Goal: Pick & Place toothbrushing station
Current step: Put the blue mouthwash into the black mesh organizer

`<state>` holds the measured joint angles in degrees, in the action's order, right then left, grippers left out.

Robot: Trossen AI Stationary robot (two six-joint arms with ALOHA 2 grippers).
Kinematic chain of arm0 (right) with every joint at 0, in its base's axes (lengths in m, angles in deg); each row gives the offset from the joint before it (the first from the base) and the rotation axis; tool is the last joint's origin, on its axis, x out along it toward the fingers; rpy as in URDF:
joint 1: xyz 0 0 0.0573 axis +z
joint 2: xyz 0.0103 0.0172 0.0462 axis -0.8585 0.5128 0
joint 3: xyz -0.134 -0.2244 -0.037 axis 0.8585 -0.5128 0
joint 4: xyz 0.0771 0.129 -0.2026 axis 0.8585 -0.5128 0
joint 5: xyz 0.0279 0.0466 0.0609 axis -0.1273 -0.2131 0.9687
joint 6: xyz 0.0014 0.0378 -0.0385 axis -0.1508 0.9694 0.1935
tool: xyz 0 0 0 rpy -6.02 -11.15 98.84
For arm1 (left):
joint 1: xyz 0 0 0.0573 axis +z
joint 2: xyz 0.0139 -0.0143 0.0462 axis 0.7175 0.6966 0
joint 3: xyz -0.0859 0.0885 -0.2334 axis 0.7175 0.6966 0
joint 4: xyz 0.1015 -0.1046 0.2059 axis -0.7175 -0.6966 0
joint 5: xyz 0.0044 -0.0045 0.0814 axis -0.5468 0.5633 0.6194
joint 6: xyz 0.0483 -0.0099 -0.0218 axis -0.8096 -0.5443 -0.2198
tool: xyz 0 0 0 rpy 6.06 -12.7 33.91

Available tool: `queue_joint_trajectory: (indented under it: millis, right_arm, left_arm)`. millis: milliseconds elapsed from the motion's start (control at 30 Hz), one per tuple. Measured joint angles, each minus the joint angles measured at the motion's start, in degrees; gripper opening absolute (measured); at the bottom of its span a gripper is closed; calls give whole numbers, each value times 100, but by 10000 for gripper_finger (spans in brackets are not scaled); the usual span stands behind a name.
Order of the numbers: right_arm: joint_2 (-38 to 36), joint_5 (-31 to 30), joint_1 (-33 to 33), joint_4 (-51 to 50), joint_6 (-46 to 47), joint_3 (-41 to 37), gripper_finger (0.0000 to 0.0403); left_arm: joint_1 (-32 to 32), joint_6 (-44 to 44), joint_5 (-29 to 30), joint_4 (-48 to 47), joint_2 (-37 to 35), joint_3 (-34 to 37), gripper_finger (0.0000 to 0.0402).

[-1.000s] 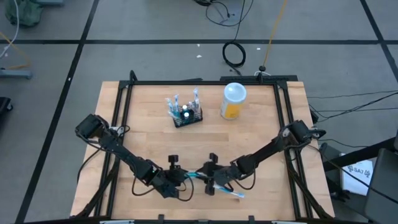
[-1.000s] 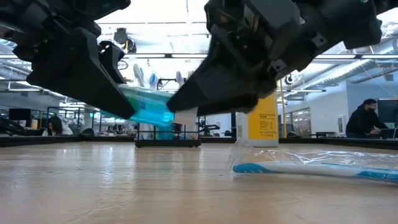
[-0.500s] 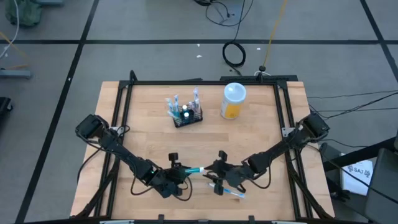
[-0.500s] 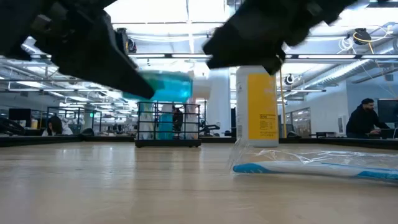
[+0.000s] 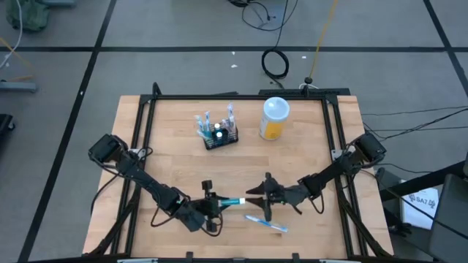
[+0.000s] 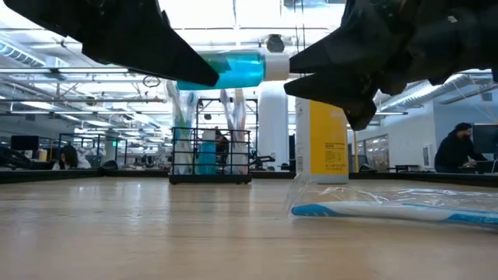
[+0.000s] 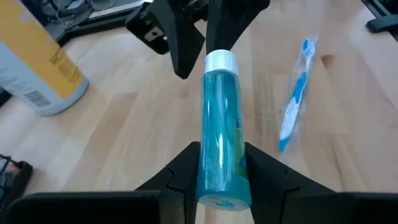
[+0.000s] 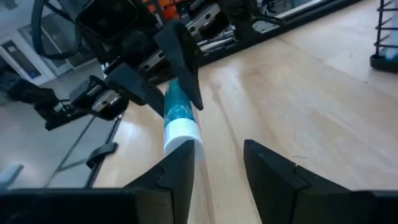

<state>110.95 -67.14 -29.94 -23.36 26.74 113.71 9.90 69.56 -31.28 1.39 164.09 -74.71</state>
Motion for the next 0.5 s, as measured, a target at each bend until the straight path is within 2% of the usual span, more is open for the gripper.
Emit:
queue_joint_trajectory:
  millis: [167, 500]
  right_arm:
    - [0, 276, 19, 96, -251, 14, 132]
    - [-2, 351, 63, 310, -400, 48, 132]
  left_arm:
    - [80, -84, -139, 21, 0, 0, 104]
    - [-33, -339, -313, 142, 9, 4, 103]
